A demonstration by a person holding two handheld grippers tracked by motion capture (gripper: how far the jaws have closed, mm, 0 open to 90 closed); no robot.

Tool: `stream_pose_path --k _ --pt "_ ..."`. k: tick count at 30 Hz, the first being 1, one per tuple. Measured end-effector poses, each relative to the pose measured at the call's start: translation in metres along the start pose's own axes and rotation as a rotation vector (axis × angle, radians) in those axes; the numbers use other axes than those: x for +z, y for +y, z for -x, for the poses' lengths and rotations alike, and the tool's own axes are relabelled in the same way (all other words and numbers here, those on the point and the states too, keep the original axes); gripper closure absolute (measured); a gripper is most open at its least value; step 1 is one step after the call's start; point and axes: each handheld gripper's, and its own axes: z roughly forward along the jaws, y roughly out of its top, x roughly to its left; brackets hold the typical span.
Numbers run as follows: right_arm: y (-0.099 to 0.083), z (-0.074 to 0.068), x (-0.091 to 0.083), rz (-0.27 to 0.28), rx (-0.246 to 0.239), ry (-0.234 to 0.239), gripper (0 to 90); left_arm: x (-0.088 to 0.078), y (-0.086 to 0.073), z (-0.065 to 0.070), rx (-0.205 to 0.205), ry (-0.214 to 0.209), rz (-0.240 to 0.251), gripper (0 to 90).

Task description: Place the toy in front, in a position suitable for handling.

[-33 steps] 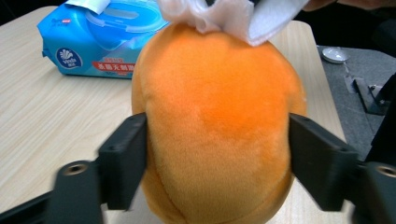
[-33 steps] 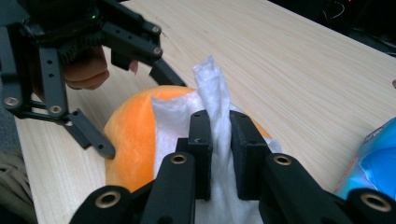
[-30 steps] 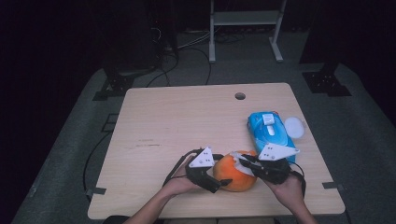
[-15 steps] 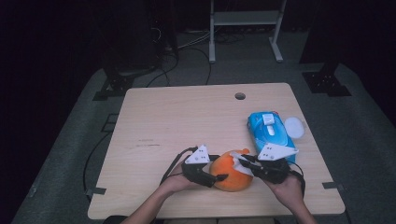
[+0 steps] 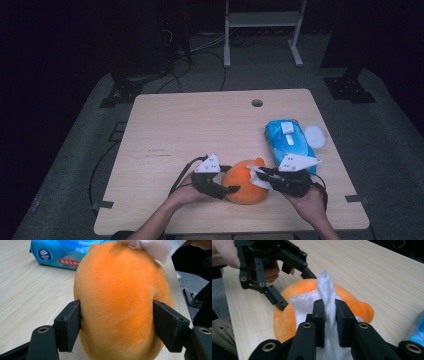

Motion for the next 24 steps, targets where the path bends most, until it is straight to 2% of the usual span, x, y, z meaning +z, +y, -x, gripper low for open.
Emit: stream_pose_path --k 2,10,15,18,20,22,23,24 --pt "0.000 -0.001 0.002 -0.002 -0.007 0.002 78.2 -0.001 -0.001 -0.001 -0.001 -0.002 0.001 27.9" --pt "-0.009 0.014 0.001 -0.023 0.038 -0.009 78.2 -0.001 -0.001 -0.002 -0.012 -0.010 0.001 27.9" --pt "-0.006 0.007 0.002 -0.022 0.020 0.018 77.9 0.000 0.003 -0.003 -0.062 -0.032 0.006 14.4" --pt "-0.002 -0.001 0.003 -0.003 0.004 0.044 77.9 0.001 0.004 -0.001 -0.054 -0.038 0.016 17.5" --pt "0.003 -0.009 0.005 0.011 -0.020 0.074 77.9 0.002 0.005 0.002 -0.022 -0.029 0.009 23.2" --pt "0.005 -0.015 0.007 -0.004 -0.053 0.053 78.1 0.002 0.006 0.004 0.001 -0.016 -0.005 26.6" --pt "0.006 -0.015 0.008 -0.009 -0.064 0.042 78.2 0.001 0.006 0.004 0.000 -0.016 -0.005 27.7" --pt "0.006 -0.014 0.008 -0.005 -0.057 0.043 78.4 0.001 0.005 0.003 -0.001 -0.017 -0.002 28.5"
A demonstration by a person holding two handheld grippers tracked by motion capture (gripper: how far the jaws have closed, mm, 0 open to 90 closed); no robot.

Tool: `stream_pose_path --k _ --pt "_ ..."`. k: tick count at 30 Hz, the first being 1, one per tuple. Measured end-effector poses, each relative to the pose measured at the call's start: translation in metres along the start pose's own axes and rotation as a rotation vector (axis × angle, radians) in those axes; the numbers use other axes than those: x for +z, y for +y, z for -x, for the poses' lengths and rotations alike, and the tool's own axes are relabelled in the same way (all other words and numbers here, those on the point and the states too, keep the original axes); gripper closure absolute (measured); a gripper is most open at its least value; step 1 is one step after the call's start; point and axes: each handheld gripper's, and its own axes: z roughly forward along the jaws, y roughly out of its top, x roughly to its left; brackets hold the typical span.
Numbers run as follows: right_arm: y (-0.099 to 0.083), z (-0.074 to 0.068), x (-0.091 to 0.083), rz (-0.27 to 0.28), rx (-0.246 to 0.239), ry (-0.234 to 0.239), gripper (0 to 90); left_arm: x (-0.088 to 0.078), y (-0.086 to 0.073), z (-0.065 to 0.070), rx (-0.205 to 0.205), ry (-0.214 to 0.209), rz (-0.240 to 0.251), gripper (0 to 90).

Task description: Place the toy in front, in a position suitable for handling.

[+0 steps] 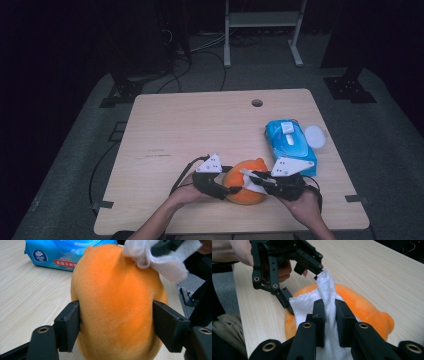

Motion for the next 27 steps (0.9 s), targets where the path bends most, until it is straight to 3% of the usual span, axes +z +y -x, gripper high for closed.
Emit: stream_pose_path --k 7,10,14,19,22,25,27 --pt "-0.011 0.026 -0.009 0.013 0.099 -0.067 78.4 0.000 -0.002 0.000 0.015 -0.004 0.004 29.6" --pt "-0.018 0.036 -0.009 0.002 0.151 -0.052 78.4 0.000 -0.001 -0.001 -0.001 -0.010 0.006 28.5" --pt "-0.017 0.032 -0.008 -0.004 0.142 -0.042 78.4 0.000 0.005 -0.003 -0.052 -0.028 0.012 13.6" --pt "-0.007 0.018 -0.006 0.008 0.098 -0.026 78.3 0.001 0.008 -0.001 -0.062 -0.024 0.013 10.2" --pt "-0.004 0.010 -0.004 0.012 0.073 -0.006 78.3 0.000 0.006 -0.002 -0.055 -0.027 0.012 14.7" --pt "-0.002 0.007 -0.002 0.010 0.053 -0.008 78.3 -0.001 0.003 0.000 -0.027 -0.016 0.003 25.6" --pt "-0.003 0.010 -0.003 0.008 0.064 -0.007 78.4 -0.001 0.002 0.001 -0.019 -0.014 0.003 28.6"
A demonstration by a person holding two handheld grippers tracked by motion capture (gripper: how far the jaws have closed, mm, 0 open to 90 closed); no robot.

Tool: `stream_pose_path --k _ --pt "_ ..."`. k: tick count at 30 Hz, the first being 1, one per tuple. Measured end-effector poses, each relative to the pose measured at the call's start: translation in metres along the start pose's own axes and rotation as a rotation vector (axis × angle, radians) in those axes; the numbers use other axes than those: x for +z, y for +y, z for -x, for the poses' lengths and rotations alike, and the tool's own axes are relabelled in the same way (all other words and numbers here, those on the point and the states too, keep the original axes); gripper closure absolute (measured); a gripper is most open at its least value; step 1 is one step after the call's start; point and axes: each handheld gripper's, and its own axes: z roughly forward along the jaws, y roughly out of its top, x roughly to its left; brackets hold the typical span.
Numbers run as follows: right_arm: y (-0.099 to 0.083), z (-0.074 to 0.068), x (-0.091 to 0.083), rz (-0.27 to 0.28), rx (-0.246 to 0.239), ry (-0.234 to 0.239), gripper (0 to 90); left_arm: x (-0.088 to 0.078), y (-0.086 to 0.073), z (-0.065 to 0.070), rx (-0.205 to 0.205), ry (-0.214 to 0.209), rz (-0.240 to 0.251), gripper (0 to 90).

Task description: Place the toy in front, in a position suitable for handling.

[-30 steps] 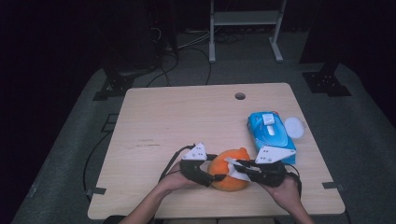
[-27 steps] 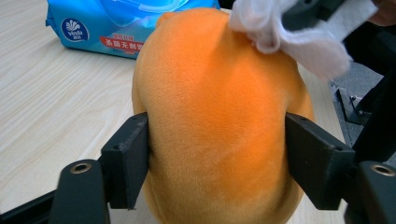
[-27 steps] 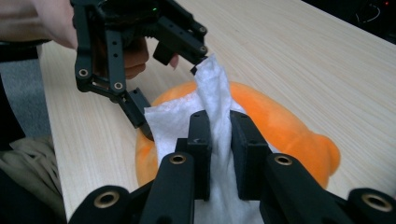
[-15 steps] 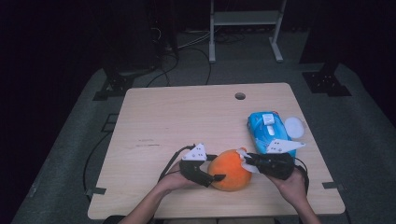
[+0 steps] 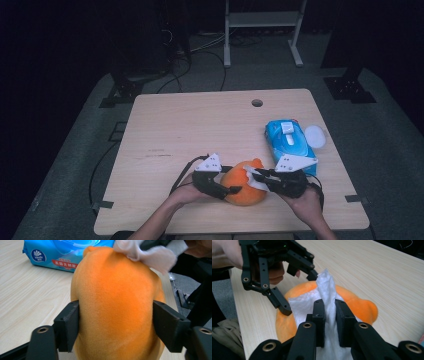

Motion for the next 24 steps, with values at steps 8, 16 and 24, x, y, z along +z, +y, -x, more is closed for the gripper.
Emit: stream_pose_path --k 8,16,24 --pt "-0.012 0.022 -0.004 -0.011 0.072 -0.032 78.4 0.000 -0.002 -0.001 0.002 0.000 0.004 30.3" --pt "-0.016 0.028 -0.004 -0.022 0.100 -0.024 78.4 -0.001 0.002 -0.003 -0.024 -0.011 -0.001 21.8" --pt "-0.007 0.011 -0.004 -0.014 0.029 0.012 78.3 0.004 0.002 -0.003 -0.049 -0.038 -0.012 11.9"
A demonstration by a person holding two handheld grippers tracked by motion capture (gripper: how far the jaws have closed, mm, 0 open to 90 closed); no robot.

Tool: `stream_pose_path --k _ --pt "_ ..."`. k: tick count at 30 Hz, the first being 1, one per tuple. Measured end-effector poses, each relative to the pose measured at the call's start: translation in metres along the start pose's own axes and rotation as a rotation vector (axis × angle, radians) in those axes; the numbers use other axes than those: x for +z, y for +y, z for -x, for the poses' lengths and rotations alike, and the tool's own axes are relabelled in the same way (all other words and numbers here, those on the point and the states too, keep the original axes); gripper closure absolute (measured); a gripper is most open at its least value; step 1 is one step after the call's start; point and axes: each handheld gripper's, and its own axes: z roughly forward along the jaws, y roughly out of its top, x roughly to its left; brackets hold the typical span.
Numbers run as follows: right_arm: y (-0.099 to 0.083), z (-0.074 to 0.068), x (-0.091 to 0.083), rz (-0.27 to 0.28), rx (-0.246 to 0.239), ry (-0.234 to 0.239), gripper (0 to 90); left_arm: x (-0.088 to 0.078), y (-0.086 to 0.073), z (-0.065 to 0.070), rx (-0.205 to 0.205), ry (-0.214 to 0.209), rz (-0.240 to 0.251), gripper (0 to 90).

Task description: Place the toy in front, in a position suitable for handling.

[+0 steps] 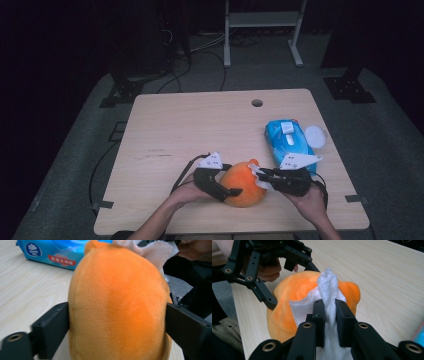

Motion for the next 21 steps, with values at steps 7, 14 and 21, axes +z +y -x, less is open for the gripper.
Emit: stream_pose_path --k 7,14,21 --pt "0.004 0.000 -0.008 0.063 0.009 -0.028 78.4 -0.008 0.011 0.012 0.184 0.121 0.071 30.8" --pt "0.004 -0.003 0.000 0.049 -0.006 -0.023 78.4 -0.007 0.007 0.010 0.205 0.118 0.030 31.1" --pt "-0.004 0.009 0.001 0.024 0.050 -0.049 78.3 -0.008 0.002 0.002 0.143 0.111 0.041 30.5"
